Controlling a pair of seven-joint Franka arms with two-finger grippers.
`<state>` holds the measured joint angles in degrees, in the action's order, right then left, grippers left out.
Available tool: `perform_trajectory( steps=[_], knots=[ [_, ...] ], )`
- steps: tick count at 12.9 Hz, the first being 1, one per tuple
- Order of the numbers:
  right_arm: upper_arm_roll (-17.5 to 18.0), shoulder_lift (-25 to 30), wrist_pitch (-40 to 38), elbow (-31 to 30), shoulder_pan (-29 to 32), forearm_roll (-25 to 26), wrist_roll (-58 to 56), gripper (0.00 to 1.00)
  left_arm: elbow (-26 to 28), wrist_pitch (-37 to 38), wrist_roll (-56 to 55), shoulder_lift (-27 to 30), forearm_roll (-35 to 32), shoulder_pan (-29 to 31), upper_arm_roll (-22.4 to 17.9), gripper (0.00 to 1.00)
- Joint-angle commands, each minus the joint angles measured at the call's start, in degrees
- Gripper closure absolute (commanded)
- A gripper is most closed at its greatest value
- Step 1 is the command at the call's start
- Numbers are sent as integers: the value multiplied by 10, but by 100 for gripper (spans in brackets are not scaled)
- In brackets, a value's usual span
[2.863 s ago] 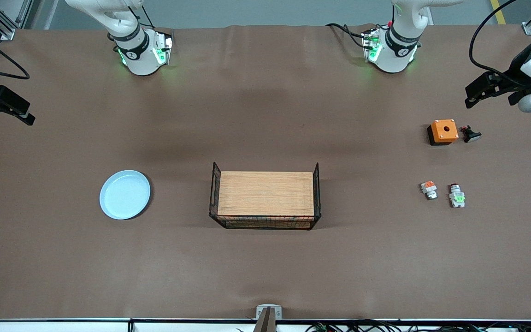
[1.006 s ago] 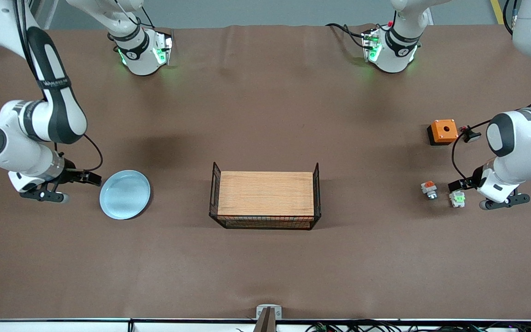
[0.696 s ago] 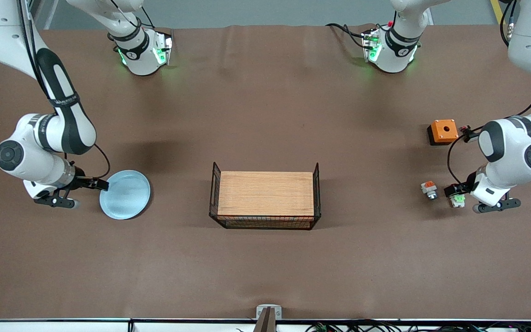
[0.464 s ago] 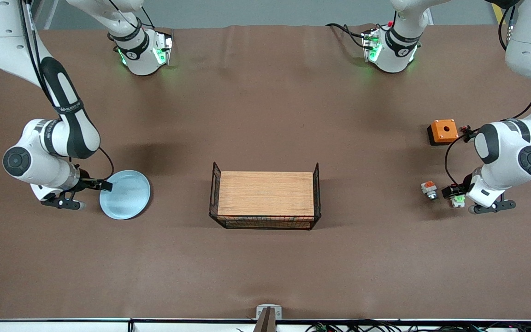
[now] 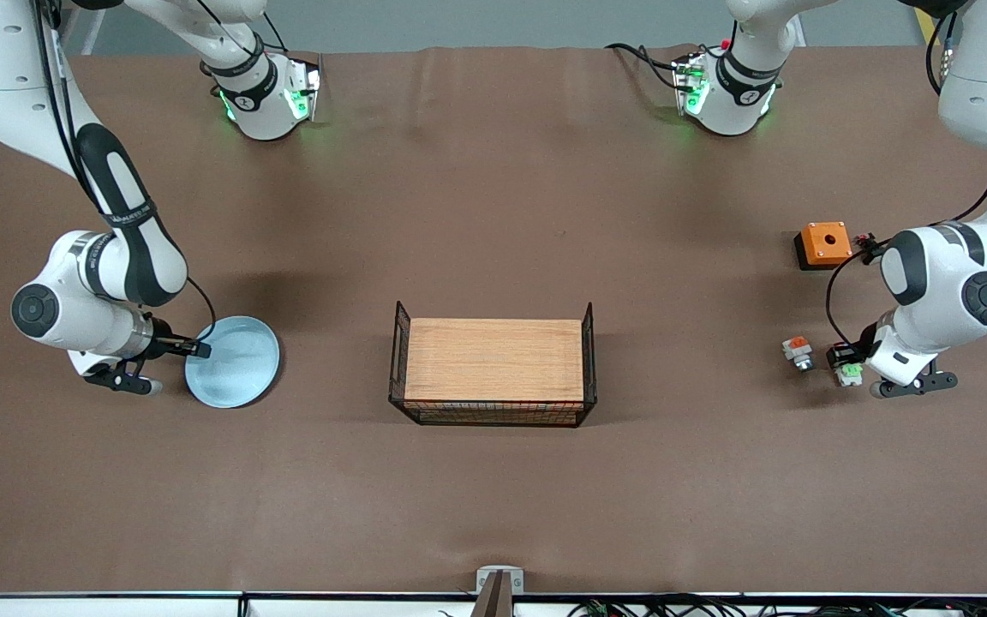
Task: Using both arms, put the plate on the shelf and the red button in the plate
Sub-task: 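Grip the plate rim with the right gripper while the left grasps the switch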
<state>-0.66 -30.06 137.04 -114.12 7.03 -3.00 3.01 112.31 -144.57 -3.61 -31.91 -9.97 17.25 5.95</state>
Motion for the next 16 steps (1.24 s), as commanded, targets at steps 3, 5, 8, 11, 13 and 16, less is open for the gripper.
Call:
perform_trajectory(
  steps=[3,5,8,11,13,16],
  knots=[
    [8,-8,-3,11,9,-10,-2,69,-4,22,1,57,-12,-2,20,99],
    [9,-8,-3,11,10,-10,-3,86,-8,65,-5,97,-12,-2,48,100],
    [9,-8,-4,11,9,-36,-5,100,-10,124,-6,165,-7,-1,82,100],
    [10,-7,-6,11,15,-48,-17,100,-64,224,-6,193,-3,-1,114,100],
    [10,0,-13,11,11,-58,-21,100,-115,299,-10,200,-3,-1,136,100],
    [9,32,-48,11,10,-58,-21,100,-176,376,-32,201,-3,-1,176,100]
  ],
)
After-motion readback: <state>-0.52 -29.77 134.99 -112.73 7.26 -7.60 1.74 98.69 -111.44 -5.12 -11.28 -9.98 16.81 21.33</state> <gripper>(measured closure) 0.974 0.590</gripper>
